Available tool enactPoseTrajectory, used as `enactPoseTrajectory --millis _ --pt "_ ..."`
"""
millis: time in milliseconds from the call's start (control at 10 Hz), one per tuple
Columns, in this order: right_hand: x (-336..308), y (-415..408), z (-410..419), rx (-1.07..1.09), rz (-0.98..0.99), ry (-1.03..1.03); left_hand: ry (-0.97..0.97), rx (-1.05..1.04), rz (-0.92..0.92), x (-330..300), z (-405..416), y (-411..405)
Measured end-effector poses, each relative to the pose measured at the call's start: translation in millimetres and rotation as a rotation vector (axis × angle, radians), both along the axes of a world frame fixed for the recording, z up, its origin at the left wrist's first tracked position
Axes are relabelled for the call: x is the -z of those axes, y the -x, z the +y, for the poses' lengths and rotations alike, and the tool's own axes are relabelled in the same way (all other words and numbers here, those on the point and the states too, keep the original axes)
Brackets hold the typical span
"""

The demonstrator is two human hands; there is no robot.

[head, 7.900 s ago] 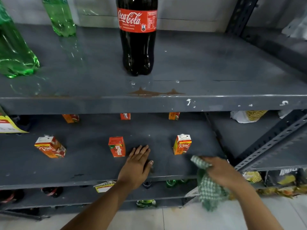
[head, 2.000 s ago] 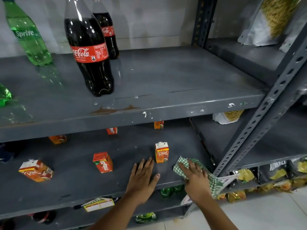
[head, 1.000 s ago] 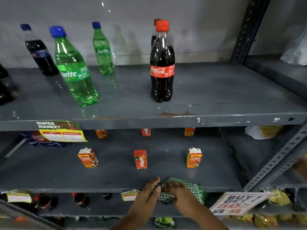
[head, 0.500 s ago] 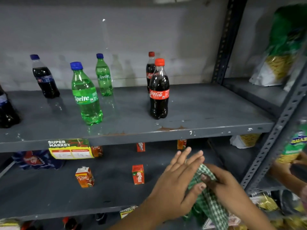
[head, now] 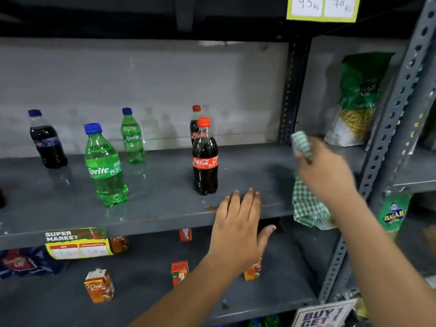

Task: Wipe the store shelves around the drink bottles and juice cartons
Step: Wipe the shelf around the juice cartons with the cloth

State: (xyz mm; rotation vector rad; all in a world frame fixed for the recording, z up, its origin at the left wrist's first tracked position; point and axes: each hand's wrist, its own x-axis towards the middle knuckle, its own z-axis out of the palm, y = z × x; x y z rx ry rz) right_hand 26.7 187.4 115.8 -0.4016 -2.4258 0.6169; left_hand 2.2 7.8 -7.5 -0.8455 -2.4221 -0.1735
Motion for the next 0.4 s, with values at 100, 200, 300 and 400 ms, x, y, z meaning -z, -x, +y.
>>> enactPoseTrajectory --millis 100,200,300,400 --pt "32.3 48.5 2.8 -0.153 -0.426 -0.129 -0.010 0.002 0.023 -0.1 -2.5 -1.3" --pt "43.2 63.9 6.7 -0.133 -0.501 -0.254 -0.007 -0.003 0.041 0.4 -3.8 -1.6" --pt "41.8 65.0 6.9 -0.128 -0.475 -0.240 0.005 0.009 0.007 -1.0 -5.7 -5.8" --pt "29.1 48.9 2.6 -0.280 -0.261 0.046 -0.020 0.059 0.021 -5.7 -15.9 -10.2"
